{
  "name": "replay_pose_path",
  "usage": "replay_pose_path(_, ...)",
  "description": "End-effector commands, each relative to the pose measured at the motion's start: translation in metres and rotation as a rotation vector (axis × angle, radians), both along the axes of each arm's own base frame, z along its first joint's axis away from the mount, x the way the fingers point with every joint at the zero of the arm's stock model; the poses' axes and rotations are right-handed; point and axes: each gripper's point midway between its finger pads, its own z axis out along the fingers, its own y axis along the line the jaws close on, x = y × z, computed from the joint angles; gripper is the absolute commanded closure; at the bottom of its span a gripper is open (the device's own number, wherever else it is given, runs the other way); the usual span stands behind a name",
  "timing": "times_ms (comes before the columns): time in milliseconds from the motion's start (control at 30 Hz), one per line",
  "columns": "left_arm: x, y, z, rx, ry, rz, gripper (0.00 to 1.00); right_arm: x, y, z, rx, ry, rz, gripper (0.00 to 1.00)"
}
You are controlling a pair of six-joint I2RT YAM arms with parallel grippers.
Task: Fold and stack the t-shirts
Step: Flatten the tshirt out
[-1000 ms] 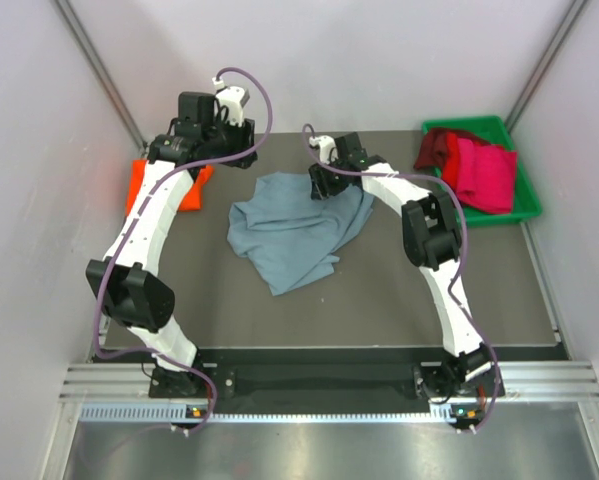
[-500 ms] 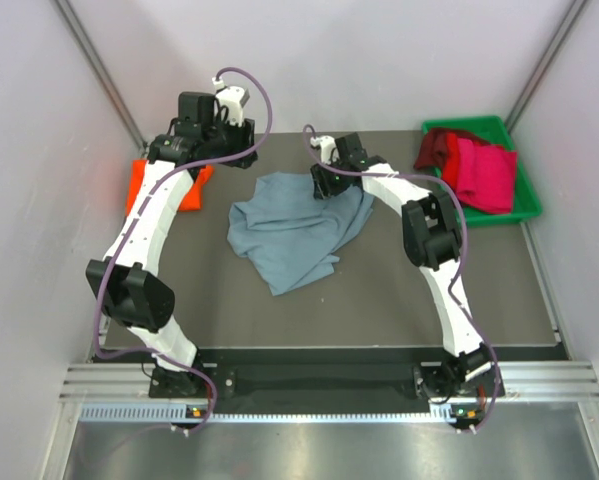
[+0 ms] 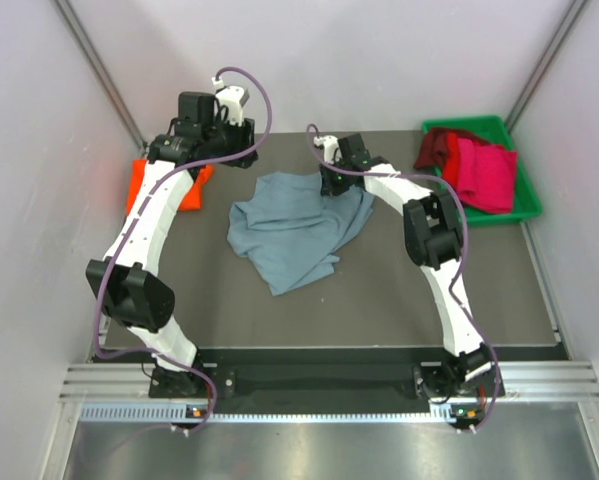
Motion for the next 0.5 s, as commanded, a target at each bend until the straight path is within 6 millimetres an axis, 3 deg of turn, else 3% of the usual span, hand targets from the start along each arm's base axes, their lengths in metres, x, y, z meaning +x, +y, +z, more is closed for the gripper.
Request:
replay_pose_path(0, 0.003, 0.0, 0.012, -0.015, -0.042, -0.002, 0.44, 0.0, -0.007, 0.03, -0.014, -0.043, -0.005, 0.98)
replay_pose_path(33, 0.003, 0.001, 0.011, -0.014, -0.041, -0.001, 0.44, 0.002, -0.006, 0.047, -0.004, -0.073, -0.005, 0.92)
replay_pose_path(133, 0.005, -0.001, 0.011, -0.021, -0.045, -0.002, 0.44, 0.007, -0.009, 0.085, 0.011, -0.138, -0.007, 0.9)
replay_pose_path(167, 0.006, -0.002, 0.01, -0.026, -0.042, -0.003, 0.44, 0.009, -0.011, 0.1, 0.015, -0.165, -0.008, 0.79)
replay_pose_path(300, 0.011, -0.005, 0.01, -0.039, -0.044, -0.009, 0.44, 0.003, -0.014, 0.108, 0.016, -0.146, -0.011, 0.69)
replay_pose_path(467, 0.015, -0.009, 0.012, -0.053, -0.045, -0.016, 0.44, -0.011, -0.019, 0.084, 0.002, -0.079, -0.012, 0.69)
